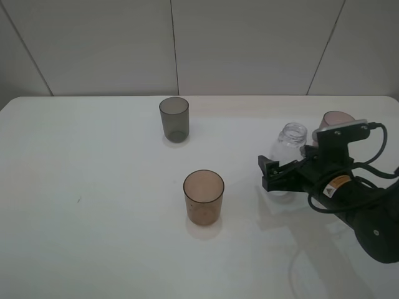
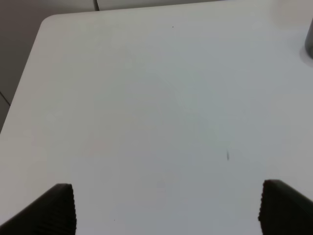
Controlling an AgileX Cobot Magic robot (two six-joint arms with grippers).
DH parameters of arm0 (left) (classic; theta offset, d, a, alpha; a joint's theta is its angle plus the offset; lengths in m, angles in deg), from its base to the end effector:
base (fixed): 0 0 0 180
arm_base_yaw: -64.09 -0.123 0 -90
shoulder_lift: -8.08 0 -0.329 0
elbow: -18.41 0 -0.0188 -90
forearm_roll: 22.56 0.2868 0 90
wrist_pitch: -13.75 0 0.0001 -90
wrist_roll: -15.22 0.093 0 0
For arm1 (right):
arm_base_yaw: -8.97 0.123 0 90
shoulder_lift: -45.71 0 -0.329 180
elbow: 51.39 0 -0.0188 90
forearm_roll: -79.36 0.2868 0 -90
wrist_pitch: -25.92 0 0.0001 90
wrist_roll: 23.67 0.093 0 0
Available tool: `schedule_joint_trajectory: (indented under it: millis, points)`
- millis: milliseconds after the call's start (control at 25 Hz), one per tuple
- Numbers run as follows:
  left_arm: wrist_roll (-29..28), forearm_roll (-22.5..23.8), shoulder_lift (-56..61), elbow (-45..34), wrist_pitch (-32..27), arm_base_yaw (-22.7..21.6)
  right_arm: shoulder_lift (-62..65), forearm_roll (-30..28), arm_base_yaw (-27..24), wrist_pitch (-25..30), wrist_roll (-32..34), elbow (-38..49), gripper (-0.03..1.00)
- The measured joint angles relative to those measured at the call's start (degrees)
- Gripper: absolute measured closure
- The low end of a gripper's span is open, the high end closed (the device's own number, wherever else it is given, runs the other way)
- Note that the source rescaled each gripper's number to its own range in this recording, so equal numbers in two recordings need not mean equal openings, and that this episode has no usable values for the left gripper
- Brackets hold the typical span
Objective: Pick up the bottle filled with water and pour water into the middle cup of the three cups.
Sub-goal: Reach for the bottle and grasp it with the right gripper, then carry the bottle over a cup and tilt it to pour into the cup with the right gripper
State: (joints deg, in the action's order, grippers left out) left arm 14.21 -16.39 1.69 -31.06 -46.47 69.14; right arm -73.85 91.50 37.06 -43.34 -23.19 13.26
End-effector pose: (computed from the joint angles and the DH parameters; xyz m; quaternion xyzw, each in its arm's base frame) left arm -0.0161 0.0101 0.2955 0.0278 0.8467 0.0258 0.5307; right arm 0.2224 0.0980 0.0826 -0.1178 0.8344 0.0706 0.5337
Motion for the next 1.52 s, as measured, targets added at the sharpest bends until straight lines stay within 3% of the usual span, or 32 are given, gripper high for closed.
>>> schedule_joint_trajectory:
  millis: [200, 280, 360, 400, 480, 520, 1080, 1520]
  points:
    - [0.0, 0.0, 0.0, 0.0, 0.0, 0.0, -2.6, 0.0, 0.0, 0.0, 0.0, -0.1, -0.02]
    - [0.0, 0.0, 0.0, 0.0, 0.0, 0.0, -2.6, 0.0, 0.0, 0.0, 0.0, -0.1, 0.08]
    - [0.0, 0.0, 0.0, 0.0, 0.0, 0.0, -2.6, 0.4, 0.0, 0.0, 0.0, -0.1, 0.3]
    - [0.0, 0.0, 0.0, 0.0, 0.0, 0.0, -2.6, 0.7, 0.0, 0.0, 0.0, -0.1, 0.48]
    - [0.0, 0.0, 0.0, 0.0, 0.0, 0.0, -2.6, 1.8, 0.1, 0.0, 0.0, -0.1, 0.93]
    - [0.0, 0.0, 0.0, 0.0, 0.0, 0.0, -2.6, 2.5, 0.1, 0.0, 0.0, -0.1, 0.96]
    - [0.0, 0.0, 0.0, 0.0, 0.0, 0.0, -2.6, 3.2, 0.1, 0.0, 0.0, -0.1, 0.97]
    - [0.0, 0.0, 0.0, 0.0, 0.0, 0.0, 2.3, 5.5, 0.1, 0.6, -4.8, 4.0, 0.97]
